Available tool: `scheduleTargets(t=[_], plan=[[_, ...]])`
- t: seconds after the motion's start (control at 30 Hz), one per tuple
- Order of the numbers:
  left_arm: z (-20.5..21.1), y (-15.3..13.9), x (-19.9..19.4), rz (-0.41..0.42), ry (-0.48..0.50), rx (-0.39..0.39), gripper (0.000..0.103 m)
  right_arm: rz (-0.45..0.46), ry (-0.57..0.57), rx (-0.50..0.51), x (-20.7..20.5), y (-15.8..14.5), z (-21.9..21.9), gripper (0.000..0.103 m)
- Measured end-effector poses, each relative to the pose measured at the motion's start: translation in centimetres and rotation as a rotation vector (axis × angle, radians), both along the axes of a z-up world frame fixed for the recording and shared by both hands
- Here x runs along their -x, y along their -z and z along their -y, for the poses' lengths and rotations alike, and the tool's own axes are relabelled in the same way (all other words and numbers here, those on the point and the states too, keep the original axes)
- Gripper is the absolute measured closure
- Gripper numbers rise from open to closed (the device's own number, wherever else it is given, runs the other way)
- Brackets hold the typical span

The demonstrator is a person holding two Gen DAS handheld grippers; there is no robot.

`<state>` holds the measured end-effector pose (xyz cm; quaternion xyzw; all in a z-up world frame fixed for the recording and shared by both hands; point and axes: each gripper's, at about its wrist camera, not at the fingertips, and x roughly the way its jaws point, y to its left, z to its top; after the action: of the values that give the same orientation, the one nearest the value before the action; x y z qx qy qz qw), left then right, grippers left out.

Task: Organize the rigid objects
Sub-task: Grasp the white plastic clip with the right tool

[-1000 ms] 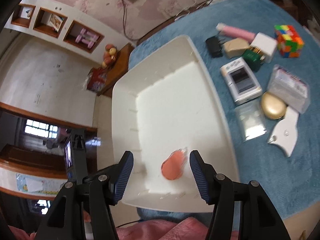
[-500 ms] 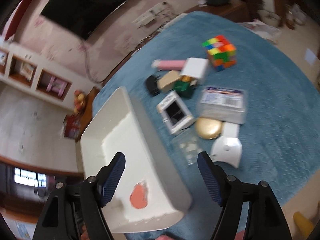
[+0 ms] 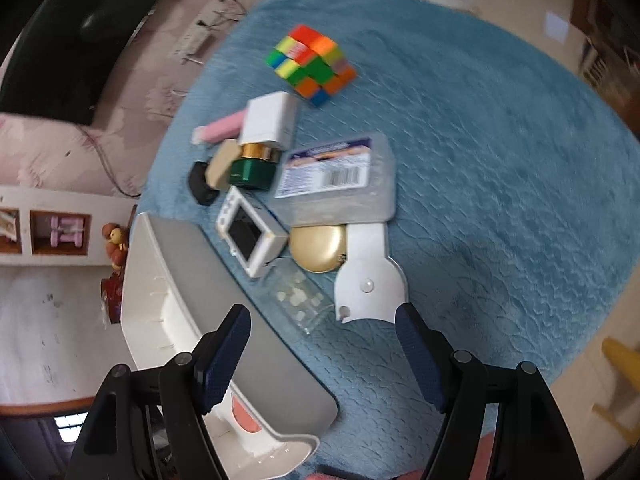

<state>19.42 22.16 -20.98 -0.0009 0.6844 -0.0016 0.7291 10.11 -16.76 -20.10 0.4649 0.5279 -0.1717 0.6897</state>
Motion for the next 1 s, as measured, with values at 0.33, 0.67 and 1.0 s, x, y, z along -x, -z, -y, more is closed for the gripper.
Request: scheduleTargets(t=[0.33,0.67,1.0], plan=[[0.0,0.1,0.7,0.008,-0.006,-0.002,0.088,-0.118,0.057,-0.091,-0.7,4.1,0.7,0.028],[-0.1,0.2,0.8,0.007,-0.028,-0.012,0.088,-0.207,0.041,-0.084,-2.5,6.1,1.0,0.028],[-0.7,0.1,0.6,0.006,-0.044,-0.008,0.088,-0.276,-0.019,-0.034,-4.7,6.7,0.0,0.042]])
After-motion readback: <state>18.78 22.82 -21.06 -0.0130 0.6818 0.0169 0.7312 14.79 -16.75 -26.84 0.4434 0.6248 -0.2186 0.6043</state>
